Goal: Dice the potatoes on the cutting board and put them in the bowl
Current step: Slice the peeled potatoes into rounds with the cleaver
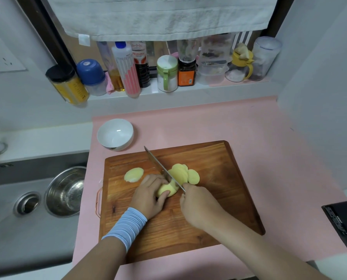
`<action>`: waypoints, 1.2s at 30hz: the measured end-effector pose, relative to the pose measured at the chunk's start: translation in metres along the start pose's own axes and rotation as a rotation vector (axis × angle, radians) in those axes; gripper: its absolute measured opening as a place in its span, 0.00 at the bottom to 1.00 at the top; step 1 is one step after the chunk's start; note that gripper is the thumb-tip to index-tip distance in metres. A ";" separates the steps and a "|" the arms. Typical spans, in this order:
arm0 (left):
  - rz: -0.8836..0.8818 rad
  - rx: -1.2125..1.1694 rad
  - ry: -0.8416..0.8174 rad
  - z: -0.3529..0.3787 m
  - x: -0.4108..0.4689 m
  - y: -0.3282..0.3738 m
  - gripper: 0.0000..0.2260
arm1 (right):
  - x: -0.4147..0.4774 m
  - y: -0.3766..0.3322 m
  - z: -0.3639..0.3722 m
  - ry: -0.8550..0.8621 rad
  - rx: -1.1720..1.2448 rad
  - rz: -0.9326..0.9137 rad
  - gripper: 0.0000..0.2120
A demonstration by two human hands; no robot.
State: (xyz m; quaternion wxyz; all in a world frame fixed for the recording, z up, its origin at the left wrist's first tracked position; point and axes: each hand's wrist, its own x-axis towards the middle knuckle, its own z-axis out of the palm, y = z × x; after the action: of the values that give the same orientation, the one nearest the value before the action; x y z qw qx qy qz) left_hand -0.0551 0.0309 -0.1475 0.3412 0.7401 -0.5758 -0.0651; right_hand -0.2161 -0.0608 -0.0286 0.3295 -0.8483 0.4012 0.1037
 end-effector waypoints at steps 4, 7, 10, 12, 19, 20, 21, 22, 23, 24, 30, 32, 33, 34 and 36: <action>-0.010 -0.006 0.013 0.000 0.000 0.000 0.11 | 0.003 -0.001 0.000 -0.002 -0.028 -0.002 0.03; -0.007 -0.002 0.016 -0.001 0.000 0.001 0.11 | 0.009 -0.008 -0.001 -0.031 -0.026 0.004 0.06; -0.005 -0.011 0.013 -0.002 0.001 0.002 0.11 | 0.005 -0.005 -0.004 -0.065 -0.028 0.013 0.05; 0.002 -0.011 0.015 -0.003 0.000 0.001 0.11 | -0.003 -0.002 -0.008 -0.105 -0.052 0.010 0.08; -0.017 -0.018 -0.001 -0.001 0.000 0.001 0.11 | 0.014 -0.004 -0.006 -0.112 -0.016 0.044 0.08; -0.020 -0.020 -0.005 -0.002 0.000 0.000 0.11 | 0.014 -0.002 -0.006 -0.118 -0.018 0.048 0.08; -0.020 -0.021 -0.010 -0.002 0.000 0.000 0.11 | 0.012 0.002 -0.006 -0.122 -0.020 0.052 0.08; -0.017 -0.020 -0.014 -0.002 0.000 0.000 0.11 | 0.009 0.006 -0.006 -0.120 -0.010 0.059 0.08; -0.013 -0.019 -0.014 -0.003 0.000 0.000 0.11 | 0.006 0.010 -0.006 -0.113 0.009 0.064 0.08; -0.012 -0.020 -0.011 -0.003 0.001 0.000 0.11 | 0.005 0.012 -0.007 -0.109 0.022 0.068 0.09; -0.019 -0.032 0.001 -0.002 -0.002 0.001 0.10 | 0.019 0.001 -0.004 -0.106 -0.031 0.036 0.09; -0.016 -0.034 -0.002 -0.003 -0.001 0.001 0.10 | 0.018 0.003 -0.002 -0.114 -0.038 0.029 0.09; -0.012 -0.035 -0.004 -0.004 0.000 0.001 0.10 | 0.015 0.006 -0.002 -0.115 -0.031 0.040 0.08; -0.007 -0.036 -0.006 -0.004 0.001 0.002 0.10 | 0.012 0.011 -0.002 -0.110 -0.010 0.054 0.08; -0.002 -0.025 0.000 -0.004 0.001 0.002 0.11 | 0.006 0.018 0.000 -0.084 0.030 0.068 0.09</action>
State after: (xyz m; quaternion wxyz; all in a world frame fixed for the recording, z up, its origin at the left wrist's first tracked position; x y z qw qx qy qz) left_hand -0.0547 0.0315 -0.1426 0.3504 0.7364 -0.5741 -0.0730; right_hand -0.2252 -0.0723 -0.0400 0.3550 -0.8241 0.4172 0.1443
